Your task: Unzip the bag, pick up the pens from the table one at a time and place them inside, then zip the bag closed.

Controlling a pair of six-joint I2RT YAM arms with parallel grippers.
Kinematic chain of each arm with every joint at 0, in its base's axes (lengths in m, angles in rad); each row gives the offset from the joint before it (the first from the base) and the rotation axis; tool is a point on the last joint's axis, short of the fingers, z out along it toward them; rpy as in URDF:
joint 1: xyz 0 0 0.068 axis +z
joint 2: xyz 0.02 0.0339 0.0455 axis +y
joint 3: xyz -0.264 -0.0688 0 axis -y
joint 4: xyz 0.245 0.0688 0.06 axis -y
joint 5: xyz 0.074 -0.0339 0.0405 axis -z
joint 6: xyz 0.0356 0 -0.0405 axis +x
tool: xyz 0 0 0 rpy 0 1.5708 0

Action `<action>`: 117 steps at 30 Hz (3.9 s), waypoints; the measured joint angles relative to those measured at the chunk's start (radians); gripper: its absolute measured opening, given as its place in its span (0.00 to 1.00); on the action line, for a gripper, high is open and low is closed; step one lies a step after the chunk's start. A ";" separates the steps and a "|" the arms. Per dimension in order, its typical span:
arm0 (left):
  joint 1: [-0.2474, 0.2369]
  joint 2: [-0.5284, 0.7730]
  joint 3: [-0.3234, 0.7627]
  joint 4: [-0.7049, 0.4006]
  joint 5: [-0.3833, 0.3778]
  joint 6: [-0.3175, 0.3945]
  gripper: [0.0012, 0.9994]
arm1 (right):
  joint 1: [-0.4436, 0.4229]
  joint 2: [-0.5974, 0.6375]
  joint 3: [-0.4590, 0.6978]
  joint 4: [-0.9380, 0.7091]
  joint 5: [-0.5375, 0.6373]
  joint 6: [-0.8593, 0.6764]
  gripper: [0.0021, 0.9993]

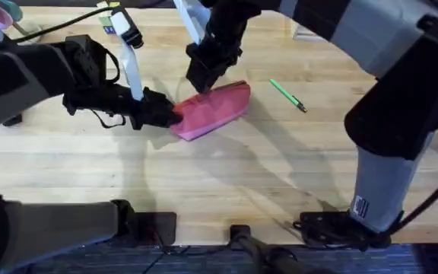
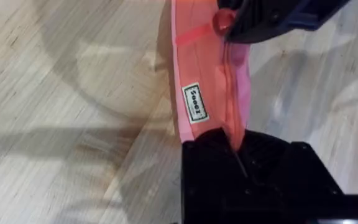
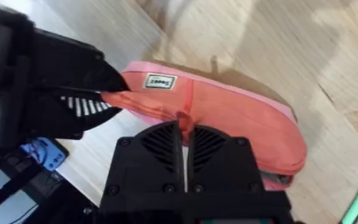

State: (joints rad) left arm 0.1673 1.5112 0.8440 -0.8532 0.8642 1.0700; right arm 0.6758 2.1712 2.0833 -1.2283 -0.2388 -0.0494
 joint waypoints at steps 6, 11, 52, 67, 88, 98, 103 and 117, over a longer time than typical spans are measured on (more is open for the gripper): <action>0.004 0.000 0.000 0.003 0.007 0.000 0.04 | 0.005 0.000 0.026 0.012 -0.056 0.004 0.03; 0.007 0.000 0.000 0.005 0.006 0.000 0.04 | 0.010 0.000 0.026 0.057 -0.087 0.009 0.03; 0.002 0.000 -0.006 -0.001 0.034 0.004 0.04 | 0.088 0.008 0.035 -0.009 -0.049 0.049 0.78; 0.003 0.000 -0.006 0.008 0.033 0.003 0.04 | -0.077 -0.171 0.037 -0.036 0.070 -0.015 1.00; 0.003 -0.001 0.078 -0.044 0.070 -0.004 1.00 | -0.079 -0.171 0.036 -0.052 0.071 -0.223 1.00; 0.003 -0.108 0.354 -0.339 -0.080 -0.013 1.00 | -0.077 -0.234 0.048 -0.047 0.076 -0.491 1.00; 0.003 -0.135 0.405 -0.388 -0.102 -0.015 1.00 | -0.072 -0.233 0.048 -0.047 0.080 -0.594 1.00; 0.025 -0.150 0.459 -0.443 -0.110 -0.033 0.99 | -0.003 -0.233 0.048 0.012 0.084 -0.952 1.00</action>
State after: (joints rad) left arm 0.1927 1.3609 1.3031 -1.2959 0.7544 1.0367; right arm 0.6731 1.9377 2.1311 -1.2167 -0.1551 -1.0010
